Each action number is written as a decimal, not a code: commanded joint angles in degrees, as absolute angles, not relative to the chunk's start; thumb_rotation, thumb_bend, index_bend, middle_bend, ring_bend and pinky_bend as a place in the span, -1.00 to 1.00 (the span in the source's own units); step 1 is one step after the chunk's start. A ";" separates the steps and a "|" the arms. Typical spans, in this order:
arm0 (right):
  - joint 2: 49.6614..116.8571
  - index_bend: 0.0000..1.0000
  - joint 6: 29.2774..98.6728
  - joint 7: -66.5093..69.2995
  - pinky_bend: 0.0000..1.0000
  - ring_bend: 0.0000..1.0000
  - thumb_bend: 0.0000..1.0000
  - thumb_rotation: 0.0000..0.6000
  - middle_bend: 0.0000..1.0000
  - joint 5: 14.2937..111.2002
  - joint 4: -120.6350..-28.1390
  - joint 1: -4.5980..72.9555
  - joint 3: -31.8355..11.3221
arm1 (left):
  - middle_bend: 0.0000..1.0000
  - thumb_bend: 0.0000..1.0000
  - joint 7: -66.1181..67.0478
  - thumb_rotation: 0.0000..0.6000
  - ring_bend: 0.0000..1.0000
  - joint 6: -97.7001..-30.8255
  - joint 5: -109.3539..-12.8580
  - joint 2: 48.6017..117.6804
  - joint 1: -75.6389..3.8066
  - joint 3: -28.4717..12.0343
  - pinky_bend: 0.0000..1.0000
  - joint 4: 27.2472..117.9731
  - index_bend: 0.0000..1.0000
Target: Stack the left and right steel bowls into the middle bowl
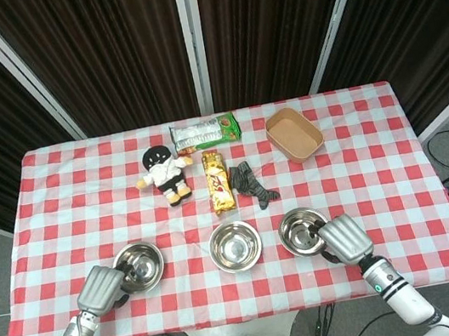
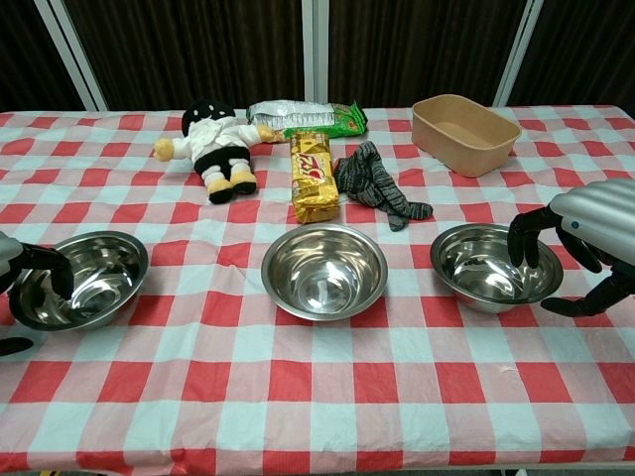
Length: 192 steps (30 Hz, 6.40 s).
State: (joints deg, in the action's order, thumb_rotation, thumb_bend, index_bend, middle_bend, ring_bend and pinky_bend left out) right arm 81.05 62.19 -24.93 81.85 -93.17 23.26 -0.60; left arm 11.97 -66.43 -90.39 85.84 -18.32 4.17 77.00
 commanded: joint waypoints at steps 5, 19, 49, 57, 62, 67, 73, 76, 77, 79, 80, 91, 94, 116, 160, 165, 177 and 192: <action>81.03 -0.11 62.77 -24.59 0.35 0.41 -0.67 1.00 -0.09 81.57 -93.04 23.21 -0.73 | 0.07 -0.49 11.41 1.00 0.63 -67.14 -90.66 86.44 -18.41 4.20 0.76 76.47 0.03; 80.87 -0.11 63.44 -23.86 0.35 0.41 -0.67 1.00 -0.09 81.40 -92.81 23.06 -0.40 | 0.25 -0.43 12.52 1.00 0.71 -67.86 -90.20 88.56 -18.49 3.84 0.82 73.94 0.21; 80.86 -0.11 62.50 -24.71 0.35 0.41 -0.69 1.00 -0.09 81.07 -92.86 23.52 0.67 | 0.49 -0.33 13.86 1.00 0.81 -69.28 -89.69 88.29 -18.60 3.41 0.86 73.81 0.44; 80.03 -0.10 60.88 -25.03 0.35 0.40 -0.75 1.00 -0.09 81.27 -93.28 24.32 1.24 | 0.50 -0.32 14.71 1.00 0.81 -70.20 -88.82 87.54 -18.60 2.28 0.86 74.44 0.45; 81.03 -0.10 60.05 -25.70 0.35 0.40 -0.75 1.00 -0.09 81.09 -92.35 24.99 1.07 | 0.51 -0.32 15.67 1.00 0.81 -71.07 -88.15 86.61 -18.30 1.67 0.86 74.81 0.45; 82.10 -0.10 58.90 -26.72 0.35 0.40 -0.75 1.00 -0.09 80.44 -91.24 25.82 0.78 | 0.51 -0.32 16.24 1.00 0.81 -72.39 -87.21 85.56 -17.93 0.56 0.86 75.19 0.46; 83.76 -0.10 58.56 -28.60 0.35 0.41 -0.69 1.00 -0.08 79.67 -89.67 26.28 0.63 | 0.51 -0.32 17.03 1.00 0.81 -74.45 -86.67 84.25 -17.59 -0.79 0.86 76.11 0.46; 84.88 -0.09 58.77 -29.69 0.35 0.41 -0.62 1.00 -0.07 79.33 -88.81 26.30 0.61 | 0.51 -0.32 17.71 1.00 0.82 -75.58 -86.50 83.76 -17.36 -1.38 0.86 76.76 0.46; 85.32 -0.08 58.88 -30.00 0.35 0.41 -0.60 1.00 -0.06 79.21 -88.61 26.34 0.51 | 0.51 -0.32 17.90 1.00 0.82 -75.99 -86.46 83.58 -17.23 -1.53 0.86 76.99 0.46; 86.06 -0.03 59.19 -30.49 0.35 0.41 -0.54 1.00 -0.03 79.10 -88.18 26.32 0.43 | 0.51 -0.32 18.03 1.00 0.82 -76.44 -86.46 83.27 -17.09 -1.66 0.86 77.29 0.46; 86.35 0.00 59.23 -30.68 0.35 0.41 -0.50 1.00 -0.01 79.01 -88.03 26.35 0.39 | 0.51 -0.32 18.06 1.00 0.82 -76.57 -86.46 83.15 -17.05 -1.68 0.86 77.35 0.46; 88.86 0.19 60.46 -31.41 0.40 0.48 -0.37 1.00 0.12 78.78 -85.93 26.11 0.32 | 0.52 -0.32 17.82 1.00 0.83 -77.44 -86.33 82.17 -16.49 -1.70 0.87 77.45 0.46; 89.07 0.25 61.25 -31.12 0.41 0.49 -0.35 1.00 0.17 79.14 -85.68 25.88 0.29 | 0.52 -0.32 17.82 1.00 0.83 -77.49 -86.31 81.98 -16.47 -1.73 0.87 77.63 0.46; 82.73 0.36 66.05 -32.54 0.43 0.52 -0.32 1.00 0.26 81.77 -94.97 26.16 -2.41 | 0.52 -0.32 20.41 1.00 0.85 -76.93 -87.75 80.88 -16.87 -0.79 0.88 81.75 0.46; 81.29 -0.16 64.09 -45.11 0.43 0.46 -0.93 1.00 -0.16 74.41 -108.99 36.55 -4.97 | 0.54 -0.31 18.67 1.00 0.85 -81.89 -85.35 77.43 -13.47 -3.16 0.88 82.85 0.48; 72.49 -0.21 71.77 -36.68 0.00 -0.18 -0.95 1.00 -0.19 78.88 -111.27 31.14 -4.68 | 0.54 -0.31 19.48 1.00 0.85 -79.81 -90.45 78.22 -14.85 0.10 0.88 85.39 0.48; 67.16 -0.37 76.25 -23.57 -0.29 -0.56 -0.95 1.00 -0.32 81.07 -107.76 26.76 -6.10 | 0.54 -0.31 23.40 1.00 0.85 -72.02 -99.49 85.59 -21.83 2.11 0.88 89.46 0.48; 67.35 -0.46 80.16 -16.80 -0.29 -0.55 -0.95 1.00 -0.31 80.94 -105.37 24.68 -9.97 | 0.54 -0.31 24.41 1.00 0.85 -62.82 -97.62 95.95 -31.89 -4.09 0.88 84.45 0.48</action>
State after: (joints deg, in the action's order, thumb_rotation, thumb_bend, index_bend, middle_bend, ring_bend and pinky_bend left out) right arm 67.39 79.63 -17.48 81.11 -105.65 24.97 -9.45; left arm 24.23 -63.36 -98.10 95.00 -31.04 -3.29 85.05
